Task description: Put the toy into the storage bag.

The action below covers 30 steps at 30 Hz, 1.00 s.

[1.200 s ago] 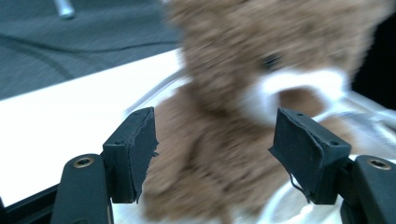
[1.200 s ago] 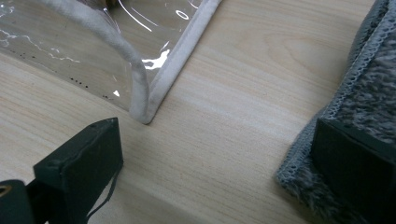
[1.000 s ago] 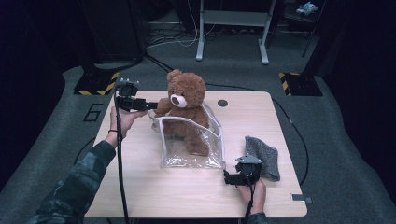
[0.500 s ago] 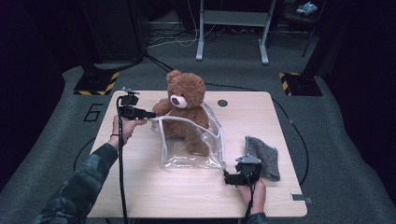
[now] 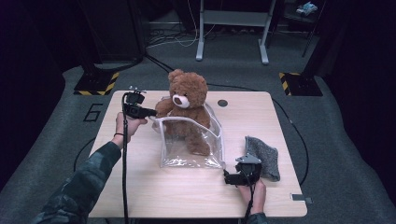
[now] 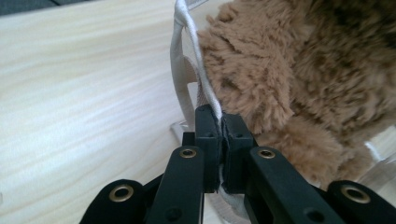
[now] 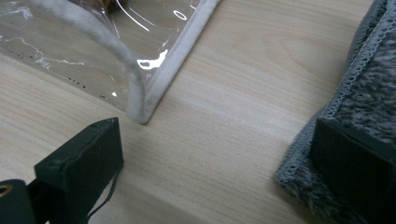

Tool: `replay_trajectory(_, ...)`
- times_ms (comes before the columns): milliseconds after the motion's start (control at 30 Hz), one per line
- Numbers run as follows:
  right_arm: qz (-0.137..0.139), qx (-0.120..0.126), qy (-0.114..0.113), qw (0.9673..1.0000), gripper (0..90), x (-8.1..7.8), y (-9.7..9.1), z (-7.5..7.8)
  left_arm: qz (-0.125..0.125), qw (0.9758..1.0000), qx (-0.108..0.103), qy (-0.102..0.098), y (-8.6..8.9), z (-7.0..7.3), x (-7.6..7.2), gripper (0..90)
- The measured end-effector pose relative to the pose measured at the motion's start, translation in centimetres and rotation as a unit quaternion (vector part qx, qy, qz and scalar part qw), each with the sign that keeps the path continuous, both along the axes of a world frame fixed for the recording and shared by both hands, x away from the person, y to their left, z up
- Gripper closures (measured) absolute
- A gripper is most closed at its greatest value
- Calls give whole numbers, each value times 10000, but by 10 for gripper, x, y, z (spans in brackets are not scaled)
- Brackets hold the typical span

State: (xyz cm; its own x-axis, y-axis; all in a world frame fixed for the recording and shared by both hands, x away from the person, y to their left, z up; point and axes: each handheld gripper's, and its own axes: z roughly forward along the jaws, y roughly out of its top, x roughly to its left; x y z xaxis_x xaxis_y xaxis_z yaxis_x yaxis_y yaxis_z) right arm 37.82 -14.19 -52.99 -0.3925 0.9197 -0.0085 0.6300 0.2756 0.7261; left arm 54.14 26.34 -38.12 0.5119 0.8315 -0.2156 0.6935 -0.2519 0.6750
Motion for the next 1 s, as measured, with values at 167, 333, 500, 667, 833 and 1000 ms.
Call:
replay_trajectory(167, 4, -5, -13, 10000, 22, 0, 0, 0, -207, 9989, -90, -422, -10, 19, -6, 873)
replay_trajectory(333, -12, 6, 0, 10000, 22, 0, 0, 0, -290, 9987, 74, -419, -16, 20, -5, 874)
replay_trajectory(500, -14, 2, -7, 10000, 24, 0, 0, 0, -343, 9969, 536, -472, -16, 12, -3, 873)
replay_trajectory(667, 14, -32, -13, 10000, 24, 0, -1, 0, -284, 9985, 235, -410, -10, 9, -7, 873)
replay_trajectory(833, 11, -26, 0, 10000, 24, 0, -1, 0, -259, 9994, 84, -216, -6, 6, -9, 870)
replay_trajectory(1000, 11, -25, 4, 10000, 24, 0, -1, 0, -228, 9993, 163, -255, -6, 5, -7, 842)
